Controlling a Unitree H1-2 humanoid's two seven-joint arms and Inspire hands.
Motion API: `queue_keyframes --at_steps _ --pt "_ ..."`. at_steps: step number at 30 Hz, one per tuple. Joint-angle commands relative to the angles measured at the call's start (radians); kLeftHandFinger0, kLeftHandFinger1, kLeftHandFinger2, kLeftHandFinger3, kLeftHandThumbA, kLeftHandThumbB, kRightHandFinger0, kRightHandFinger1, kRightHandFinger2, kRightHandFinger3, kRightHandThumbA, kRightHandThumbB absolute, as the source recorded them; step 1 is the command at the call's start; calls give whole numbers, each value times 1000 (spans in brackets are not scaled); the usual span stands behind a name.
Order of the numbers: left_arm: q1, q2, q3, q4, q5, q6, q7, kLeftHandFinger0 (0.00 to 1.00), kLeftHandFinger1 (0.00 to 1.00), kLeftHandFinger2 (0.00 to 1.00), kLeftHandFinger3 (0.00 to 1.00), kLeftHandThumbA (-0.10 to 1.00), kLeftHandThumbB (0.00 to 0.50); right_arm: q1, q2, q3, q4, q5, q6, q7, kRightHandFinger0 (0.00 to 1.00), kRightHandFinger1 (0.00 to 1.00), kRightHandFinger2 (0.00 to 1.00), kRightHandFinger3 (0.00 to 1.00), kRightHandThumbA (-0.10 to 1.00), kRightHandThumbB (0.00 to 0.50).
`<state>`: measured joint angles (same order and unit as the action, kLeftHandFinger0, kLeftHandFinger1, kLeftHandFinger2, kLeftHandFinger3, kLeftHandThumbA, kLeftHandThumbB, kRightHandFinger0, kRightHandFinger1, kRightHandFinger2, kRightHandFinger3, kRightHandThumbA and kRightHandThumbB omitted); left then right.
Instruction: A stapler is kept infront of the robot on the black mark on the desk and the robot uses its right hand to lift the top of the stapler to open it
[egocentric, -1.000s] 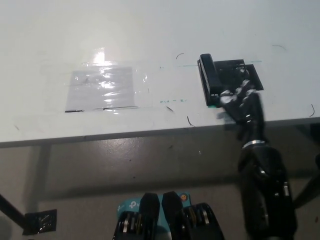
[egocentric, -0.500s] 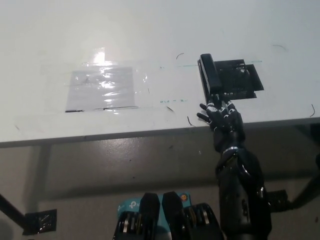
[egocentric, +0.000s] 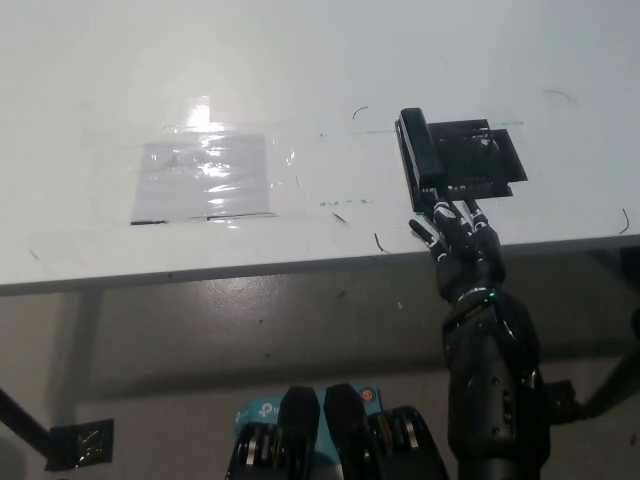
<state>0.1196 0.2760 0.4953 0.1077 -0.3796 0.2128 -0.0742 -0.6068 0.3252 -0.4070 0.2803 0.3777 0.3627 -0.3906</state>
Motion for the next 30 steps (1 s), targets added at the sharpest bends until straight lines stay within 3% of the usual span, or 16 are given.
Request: queue_keyframes --at_steps 1,6,9,13,15,22,23,26,28,30 --pt "-8 16 1 -21 -3 -24 1 644 637 758 914 322 138 -65 49 -1 11 32 1 -52 535 675 786 940 480 0" --pt "-9 14 2 -16 -9 -30 -4 605 614 742 894 320 162 -78 49 -6 23 49 -6 -58 569 701 787 946 499 0" --pt "-8 15 -1 -21 -7 -25 -3 583 618 793 939 318 137 -99 45 -8 57 61 -16 -63 555 691 773 944 505 0" --pt "-3 12 -3 -20 -2 -26 0 590 610 768 912 307 136 -124 36 -7 97 80 -23 -48 513 658 764 936 506 0" --pt "-1 12 -2 -13 -9 -34 -10 576 592 768 908 312 144 -153 32 -16 128 89 -45 -54 544 659 719 889 479 0" --pt "11 8 -7 -13 0 -38 -10 585 623 791 951 319 122 -214 10 -7 168 103 -66 -25 481 652 758 960 466 0" --pt "13 10 -9 -13 5 -41 -12 633 659 822 965 341 104 -231 6 -5 175 95 -74 -36 437 606 725 909 442 0" --pt "18 8 -4 -13 0 -36 -8 628 661 823 963 331 106 -240 -2 10 191 85 -86 -21 435 612 723 903 423 0" --pt "19 4 1 -12 -9 -36 -9 624 625 765 927 307 116 -275 -6 17 190 80 -88 -24 440 586 660 851 370 0" --pt "23 1 1 -20 -12 -36 -10 603 619 769 917 310 135 -284 -10 18 189 88 -86 -12 428 567 668 871 366 0"
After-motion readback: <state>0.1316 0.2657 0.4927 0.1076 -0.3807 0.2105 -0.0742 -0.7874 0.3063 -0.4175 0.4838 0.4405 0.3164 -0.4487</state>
